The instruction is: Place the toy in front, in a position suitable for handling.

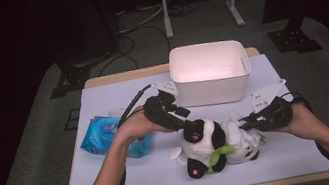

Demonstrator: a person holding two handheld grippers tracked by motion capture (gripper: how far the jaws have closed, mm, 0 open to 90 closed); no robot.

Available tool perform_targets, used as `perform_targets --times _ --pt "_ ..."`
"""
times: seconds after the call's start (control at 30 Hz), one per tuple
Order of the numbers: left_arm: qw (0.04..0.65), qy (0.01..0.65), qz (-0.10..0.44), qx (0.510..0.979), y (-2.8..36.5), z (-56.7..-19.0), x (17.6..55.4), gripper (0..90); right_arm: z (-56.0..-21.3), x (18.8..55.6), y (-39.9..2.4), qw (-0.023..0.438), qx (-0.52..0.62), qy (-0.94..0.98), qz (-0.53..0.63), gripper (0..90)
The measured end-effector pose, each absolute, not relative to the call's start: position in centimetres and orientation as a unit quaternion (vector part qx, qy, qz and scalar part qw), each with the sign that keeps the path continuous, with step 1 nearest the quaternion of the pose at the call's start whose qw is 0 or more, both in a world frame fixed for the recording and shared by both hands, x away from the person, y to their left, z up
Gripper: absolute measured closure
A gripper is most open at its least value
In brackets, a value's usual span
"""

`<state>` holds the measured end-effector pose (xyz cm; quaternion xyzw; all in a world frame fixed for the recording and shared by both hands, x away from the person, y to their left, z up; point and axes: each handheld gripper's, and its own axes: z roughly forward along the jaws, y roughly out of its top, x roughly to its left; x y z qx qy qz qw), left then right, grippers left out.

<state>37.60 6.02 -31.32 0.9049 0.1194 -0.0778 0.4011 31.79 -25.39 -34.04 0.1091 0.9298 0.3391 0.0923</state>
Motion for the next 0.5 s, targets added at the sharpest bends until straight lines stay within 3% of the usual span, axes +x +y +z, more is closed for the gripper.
perform_targets --times 0.2,0.5 --pt "0.392 0.117 -0.109 0.906 5.4 -32.8 37.2 39.3 -33.3 31.6 -24.9 0.091 0.102 0.936 0.325 80.8" --pt "0.395 0.109 -0.111 0.905 5.4 -33.4 36.5 40.5 -32.0 32.2 -23.2 0.11 0.09 0.937 0.319 80.7"
